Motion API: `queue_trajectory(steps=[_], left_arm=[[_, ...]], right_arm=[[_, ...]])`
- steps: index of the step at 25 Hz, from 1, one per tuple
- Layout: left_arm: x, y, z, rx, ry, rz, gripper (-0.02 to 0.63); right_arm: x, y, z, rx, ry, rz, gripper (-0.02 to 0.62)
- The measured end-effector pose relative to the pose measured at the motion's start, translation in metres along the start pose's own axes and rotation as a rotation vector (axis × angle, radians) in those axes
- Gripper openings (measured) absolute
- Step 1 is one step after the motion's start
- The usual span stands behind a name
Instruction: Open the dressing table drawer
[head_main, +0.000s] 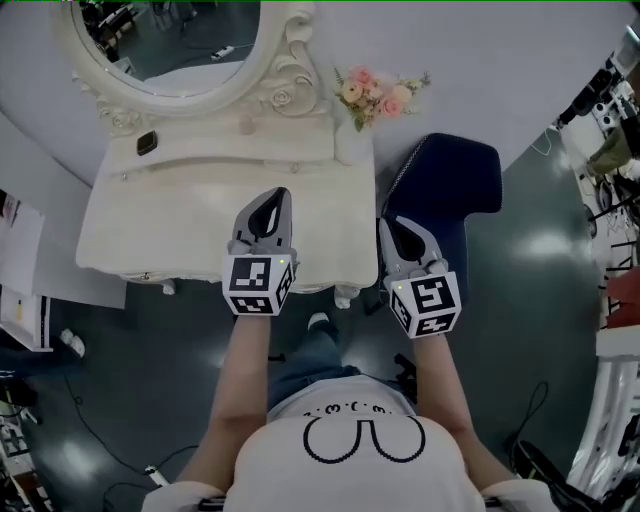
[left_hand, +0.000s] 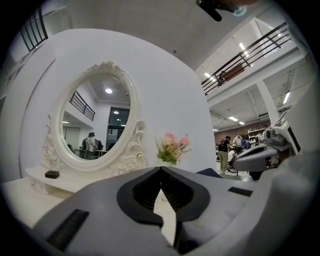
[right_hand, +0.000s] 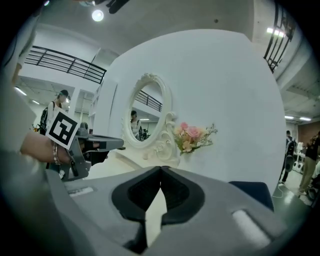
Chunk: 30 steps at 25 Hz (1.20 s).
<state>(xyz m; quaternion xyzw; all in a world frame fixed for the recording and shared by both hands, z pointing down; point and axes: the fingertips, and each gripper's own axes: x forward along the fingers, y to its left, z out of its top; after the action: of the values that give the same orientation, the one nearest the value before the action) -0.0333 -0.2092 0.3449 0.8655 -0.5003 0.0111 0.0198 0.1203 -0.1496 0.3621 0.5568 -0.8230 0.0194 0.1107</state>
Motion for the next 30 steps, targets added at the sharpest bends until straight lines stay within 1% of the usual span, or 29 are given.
queue_trajectory(steps=[2,3,5,6,10,13,17,25,30], left_arm=[[0.025,0.012,-0.010,-0.021,0.040,0.007,0.004],[0.036,0.016,-0.016,-0.033,0.063,0.005,0.042],[0.055,0.023,-0.027,-0.051,0.105,-0.005,0.171],[0.063,0.026,-0.032,-0.055,0.121,-0.011,0.196],[0.087,0.031,-0.057,-0.044,0.171,-0.036,0.199],[0.098,0.037,-0.079,-0.041,0.214,-0.020,0.199],[0.112,0.041,-0.119,-0.041,0.305,-0.001,0.199],[0.143,0.051,-0.182,-0.074,0.447,0.063,0.198],[0.156,0.062,-0.204,-0.103,0.494,0.121,0.198]], right_arm=[[0.020,-0.011,-0.004,0.012,0.019,-0.006,-0.003],[0.029,-0.016,-0.006,0.015,0.027,-0.008,-0.002],[0.045,-0.023,-0.008,0.017,0.041,-0.012,-0.002],[0.052,-0.026,-0.010,0.018,0.047,-0.014,-0.002],[0.074,-0.036,-0.023,0.036,0.084,-0.020,-0.002],[0.085,-0.040,-0.038,0.047,0.115,-0.016,-0.002],[0.094,-0.048,-0.062,0.077,0.156,-0.015,-0.002],[0.108,-0.057,-0.093,0.092,0.219,0.034,-0.002],[0.114,-0.061,-0.103,0.074,0.247,0.058,-0.002]])
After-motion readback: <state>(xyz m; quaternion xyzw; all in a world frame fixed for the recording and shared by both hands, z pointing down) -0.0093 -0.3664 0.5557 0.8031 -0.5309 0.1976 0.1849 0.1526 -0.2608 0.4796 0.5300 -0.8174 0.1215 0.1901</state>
